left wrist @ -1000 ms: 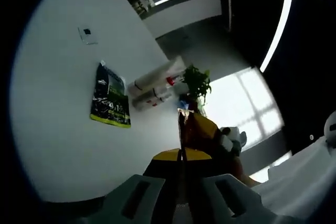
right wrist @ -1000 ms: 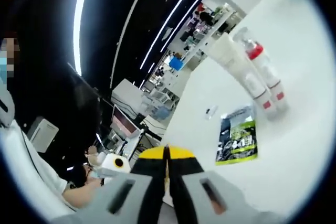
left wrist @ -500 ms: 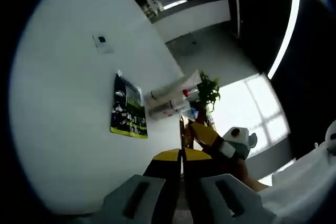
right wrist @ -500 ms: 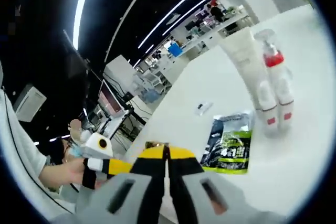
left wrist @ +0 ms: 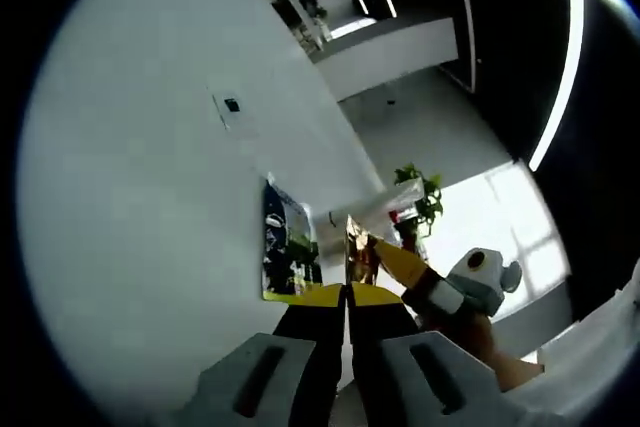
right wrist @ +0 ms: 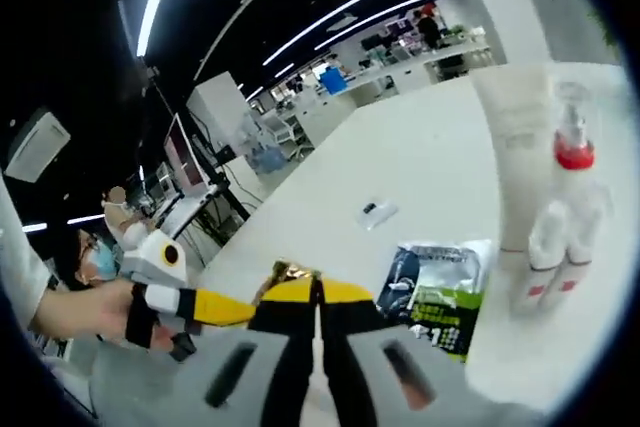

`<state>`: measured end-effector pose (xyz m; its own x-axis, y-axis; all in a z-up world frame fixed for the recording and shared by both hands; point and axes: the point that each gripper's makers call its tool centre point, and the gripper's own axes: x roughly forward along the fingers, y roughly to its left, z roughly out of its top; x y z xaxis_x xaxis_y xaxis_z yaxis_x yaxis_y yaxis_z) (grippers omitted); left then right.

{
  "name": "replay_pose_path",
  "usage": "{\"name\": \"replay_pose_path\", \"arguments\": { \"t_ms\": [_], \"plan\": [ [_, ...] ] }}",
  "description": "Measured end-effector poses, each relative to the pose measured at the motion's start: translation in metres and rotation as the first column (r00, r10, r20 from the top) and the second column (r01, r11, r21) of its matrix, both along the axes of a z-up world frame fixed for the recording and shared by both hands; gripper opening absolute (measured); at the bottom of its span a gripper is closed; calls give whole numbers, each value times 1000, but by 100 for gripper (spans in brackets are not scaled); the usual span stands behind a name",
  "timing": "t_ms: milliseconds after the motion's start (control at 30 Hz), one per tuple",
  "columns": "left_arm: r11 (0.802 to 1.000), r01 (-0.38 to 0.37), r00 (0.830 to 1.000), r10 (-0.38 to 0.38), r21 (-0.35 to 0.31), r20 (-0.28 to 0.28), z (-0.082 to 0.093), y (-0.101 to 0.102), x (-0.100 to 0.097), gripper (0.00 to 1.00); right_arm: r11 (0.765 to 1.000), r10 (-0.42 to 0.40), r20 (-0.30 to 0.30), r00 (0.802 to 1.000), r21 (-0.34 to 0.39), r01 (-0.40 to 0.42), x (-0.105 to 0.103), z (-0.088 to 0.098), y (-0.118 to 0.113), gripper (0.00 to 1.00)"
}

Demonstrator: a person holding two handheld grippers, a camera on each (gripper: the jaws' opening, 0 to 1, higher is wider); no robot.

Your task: Arrange the skincare products in the storage area until every visible bottle or jar stands upright without overlapping.

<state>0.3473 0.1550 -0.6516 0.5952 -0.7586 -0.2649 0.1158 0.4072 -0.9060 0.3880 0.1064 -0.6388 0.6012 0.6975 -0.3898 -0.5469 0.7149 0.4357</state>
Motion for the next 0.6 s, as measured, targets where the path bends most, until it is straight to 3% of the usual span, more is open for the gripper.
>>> {"name": "replay_pose_path", "arguments": {
  "t_ms": [167,400,600],
  "plan": [
    [999,-21,1000,22,44,-6,-15,14,18,0,998,27,6,1000,-53,-26,19,-21,13,1],
    [996,-51,999,52,73,-15,-31,26,39,0,996,35,8,999,-78,-34,42,-32,27,1],
    [990,-90,995,93,108,-29,-47,32,60,0,991,36,13,999,-126,-34,71,-52,37,1]
  ]
}}
